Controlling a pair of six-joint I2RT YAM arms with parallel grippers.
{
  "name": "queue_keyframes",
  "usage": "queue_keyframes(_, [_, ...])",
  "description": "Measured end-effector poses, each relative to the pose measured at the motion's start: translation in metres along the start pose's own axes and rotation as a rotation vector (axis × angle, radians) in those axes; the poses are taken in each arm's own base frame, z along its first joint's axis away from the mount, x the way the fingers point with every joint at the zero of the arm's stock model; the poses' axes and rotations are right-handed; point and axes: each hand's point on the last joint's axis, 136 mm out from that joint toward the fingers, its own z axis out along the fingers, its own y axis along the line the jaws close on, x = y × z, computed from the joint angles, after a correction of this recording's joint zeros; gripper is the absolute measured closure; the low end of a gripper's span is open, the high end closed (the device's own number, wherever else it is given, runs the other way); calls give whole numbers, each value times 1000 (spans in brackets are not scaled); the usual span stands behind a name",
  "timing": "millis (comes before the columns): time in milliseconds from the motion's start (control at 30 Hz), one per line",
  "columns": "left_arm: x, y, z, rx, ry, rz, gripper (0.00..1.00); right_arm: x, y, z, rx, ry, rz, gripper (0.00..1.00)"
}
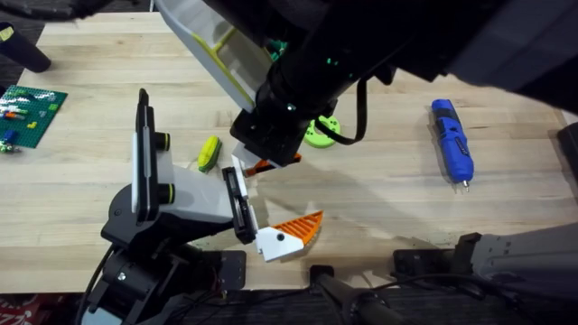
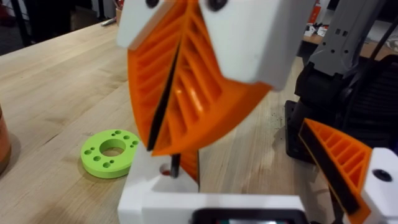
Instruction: Pick up the gripper from the table and insert it into the empty holder that is missing its gripper. Then pick up a screw, insert it into the mounting hole, and use the screwdriver to tighten it. Finally, clean up the table by picking up the vegetable and placing it into the bucket.
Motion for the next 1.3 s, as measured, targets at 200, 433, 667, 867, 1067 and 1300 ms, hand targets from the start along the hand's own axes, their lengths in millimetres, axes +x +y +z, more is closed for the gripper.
queue_keyframes(200, [0, 0, 0, 1, -2, -4, 16, 1, 0, 0, 0, 2, 1, 994])
queue_keyframes(433, [0, 0, 0, 1, -2, -4, 16, 1, 0, 0, 0, 2, -3, 995])
queue_keyframes(667, [0, 0, 0, 1, -1, -5, 16, 1, -2, 0, 13, 4, -23, 994])
queue_keyframes(867, [-1, 0, 0, 1, -2, -4, 16, 2, -7, 0, 38, 8, -30, 994])
queue_keyframes(1067, [-1, 0, 0, 0, -2, -4, 16, 2, -7, 0, 38, 8, -36, 994])
queue_keyframes(1300, [0, 0, 0, 1, -2, -4, 16, 2, -7, 0, 38, 8, -37, 994])
